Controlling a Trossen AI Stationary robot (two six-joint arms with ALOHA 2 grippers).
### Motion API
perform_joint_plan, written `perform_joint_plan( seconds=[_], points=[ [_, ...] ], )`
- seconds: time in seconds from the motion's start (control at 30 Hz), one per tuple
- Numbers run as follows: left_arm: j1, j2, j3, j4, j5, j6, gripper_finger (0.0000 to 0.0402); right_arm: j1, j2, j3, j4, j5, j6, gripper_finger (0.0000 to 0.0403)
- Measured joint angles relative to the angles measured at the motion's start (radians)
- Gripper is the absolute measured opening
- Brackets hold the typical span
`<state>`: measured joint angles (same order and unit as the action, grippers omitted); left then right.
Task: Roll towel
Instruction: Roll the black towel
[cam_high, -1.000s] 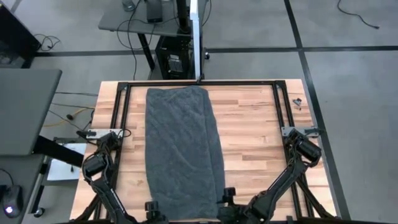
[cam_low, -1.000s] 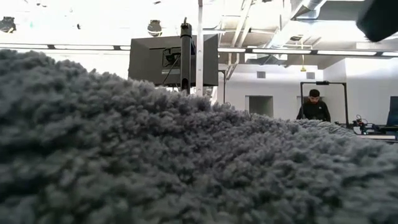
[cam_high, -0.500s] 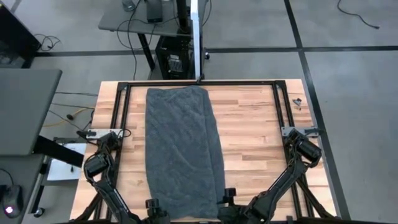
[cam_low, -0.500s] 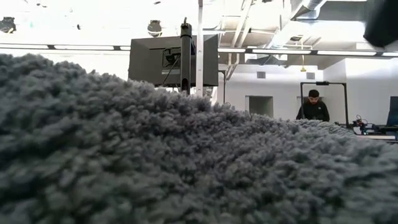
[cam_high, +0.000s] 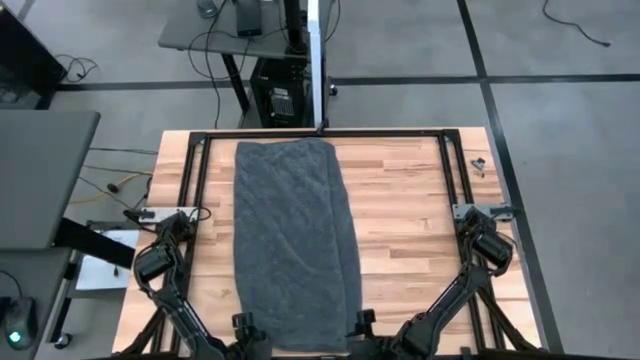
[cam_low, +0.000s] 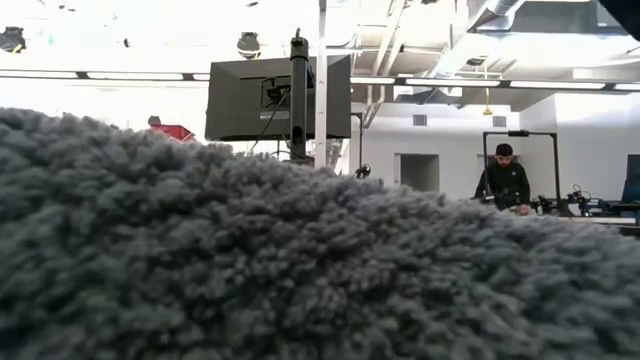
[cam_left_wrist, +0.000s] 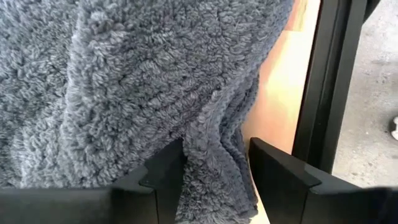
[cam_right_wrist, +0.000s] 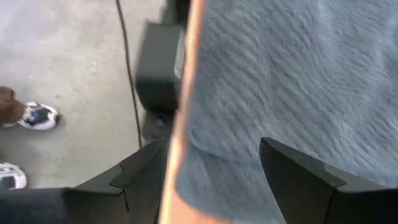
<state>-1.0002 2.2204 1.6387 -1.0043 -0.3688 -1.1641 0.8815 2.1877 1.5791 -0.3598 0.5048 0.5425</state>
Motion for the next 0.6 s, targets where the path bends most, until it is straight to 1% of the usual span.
perform_joint_plan(
  seconds=[0.1, 0.2, 0.37, 0.43, 0.6],
  points=[
    [0.002, 0.001, 0.0, 0.001, 0.0, 0.0, 0.0164, 0.011, 0.016, 0.0, 0.031, 0.007, -0.046, 0.0249],
    [0.001, 0.001, -0.001, 0.013, -0.002, -0.004, 0.0164, 0.011, 0.025, 0.001, 0.011, 0.07, -0.067, 0.0249],
    [0.0, 0.002, -0.001, 0.02, -0.006, 0.016, 0.0164, -0.015, 0.048, -0.001, -0.007, 0.071, -0.078, 0.0249],
    [0.0, 0.003, -0.002, 0.022, -0.008, 0.024, 0.0164, -0.013, 0.054, 0.001, 0.014, 0.067, -0.079, 0.0249],
    [0.0, 0.003, -0.002, 0.023, -0.011, 0.025, 0.0164, -0.004, 0.071, 0.0, -0.028, 0.071, -0.08, 0.0249]
  ],
)
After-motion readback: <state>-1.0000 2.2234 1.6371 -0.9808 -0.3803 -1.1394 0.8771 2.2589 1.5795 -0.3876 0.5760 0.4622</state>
